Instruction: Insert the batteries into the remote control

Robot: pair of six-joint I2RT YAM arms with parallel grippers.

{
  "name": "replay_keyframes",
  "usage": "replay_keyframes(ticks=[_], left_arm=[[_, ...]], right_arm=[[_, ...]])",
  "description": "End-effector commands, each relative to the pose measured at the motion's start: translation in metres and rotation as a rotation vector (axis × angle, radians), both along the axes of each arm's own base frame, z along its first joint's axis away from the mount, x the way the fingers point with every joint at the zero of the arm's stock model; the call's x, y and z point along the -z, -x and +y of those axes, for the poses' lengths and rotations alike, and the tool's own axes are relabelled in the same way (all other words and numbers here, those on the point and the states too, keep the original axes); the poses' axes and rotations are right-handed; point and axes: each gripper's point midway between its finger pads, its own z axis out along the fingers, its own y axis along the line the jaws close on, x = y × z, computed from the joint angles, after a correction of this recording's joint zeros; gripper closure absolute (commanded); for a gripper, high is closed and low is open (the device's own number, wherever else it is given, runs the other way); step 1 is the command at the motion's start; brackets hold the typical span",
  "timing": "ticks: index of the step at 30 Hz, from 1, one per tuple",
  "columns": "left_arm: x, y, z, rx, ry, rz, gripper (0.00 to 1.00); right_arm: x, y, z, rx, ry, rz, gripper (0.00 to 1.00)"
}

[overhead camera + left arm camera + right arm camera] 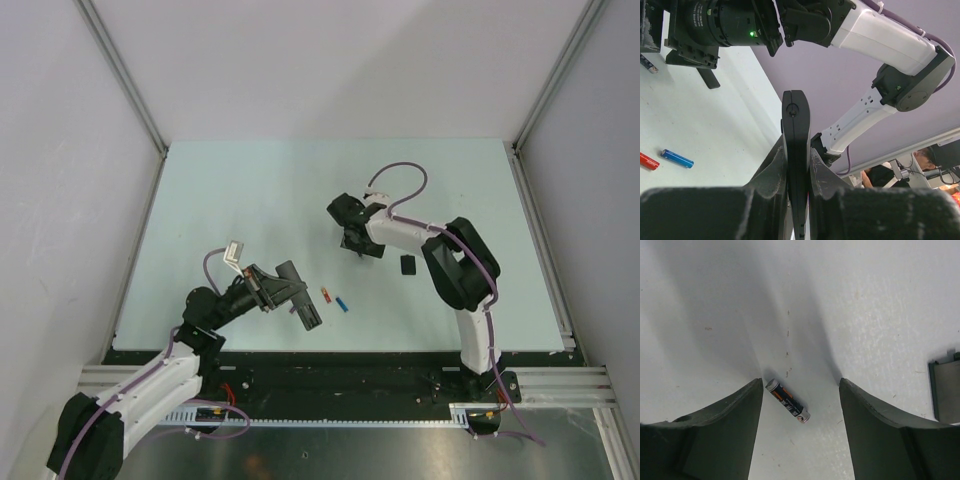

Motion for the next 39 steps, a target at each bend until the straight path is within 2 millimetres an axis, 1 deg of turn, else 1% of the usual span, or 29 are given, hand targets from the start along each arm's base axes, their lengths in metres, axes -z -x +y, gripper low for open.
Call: replay_keyframes(ticks=[1,8,10,11,13,16,18,24,27,28,30,31,32,35,36,38,39], left_arm=[[-0.008,0.001,0.003,-0.007,0.027,-0.025,1.0],[-0.007,0.001,0.003,-0.008,0.028,-0.021,1.0],[-0.007,0.002,0.004,-0.01,0.03,-0.025,1.0],[-0.007,0.002,0.004,-0.013,0.03,-0.025,1.0],[-0.006,0.002,0.004,-0.016,0.031,-0.023,1.0],[-0.004,0.001,0.004,-0.014,0.027,-0.018,1.0],[-0.004,0.002,0.004,-0.013,0.026,-0.015,1.0],[-0.004,0.004,0.004,-0.005,0.029,-0.021,1.0],[-0.006,0.007,0.004,0.004,0.032,-0.029,1.0],[-0.006,0.007,0.004,0.004,0.032,-0.032,1.0],[-0.007,0.008,0.004,0.009,0.033,-0.033,1.0],[-0.008,0.009,0.004,0.012,0.034,-0.036,1.0],[-0.006,0.009,0.004,0.014,0.034,-0.032,1.0],[-0.006,0.01,0.004,0.016,0.036,-0.029,1.0],[-0.006,0.01,0.004,0.016,0.035,-0.029,1.0],[-0.006,0.012,0.004,0.023,0.034,-0.032,1.0],[-0.006,0.013,0.004,0.029,0.033,-0.032,1.0]], right_arm=[[0.029,0.032,-0.009,-0.154,0.089,0.112,0.33],[0.024,0.038,0.0,-0.352,0.096,0.115,0.34],[0.023,0.04,0.001,-0.378,0.087,0.112,0.35],[0.019,0.039,0.004,-0.397,0.072,0.101,0.37],[0.02,0.041,0.003,-0.438,0.084,0.108,0.39],[0.02,0.041,0.0,-0.481,0.099,0.12,0.45],[0.022,0.041,-0.001,-0.497,0.101,0.131,0.54],[0.027,0.039,-0.008,-0.553,0.122,0.154,0.64],[0.027,0.035,-0.011,-0.559,0.108,0.161,0.71],[0.028,0.035,-0.012,-0.567,0.107,0.165,0.78],[0.028,0.035,-0.012,-0.593,0.112,0.171,0.86],[0.027,0.036,-0.012,-0.604,0.116,0.172,0.95],[0.027,0.037,-0.012,-0.639,0.13,0.175,1.0],[0.024,0.041,-0.011,-0.704,0.163,0.179,1.0],[0.024,0.042,-0.011,-0.751,0.193,0.184,1.0],[0.022,0.048,-0.007,-0.834,0.236,0.188,1.0],[0.02,0.049,-0.007,-0.912,0.284,0.19,1.0]])
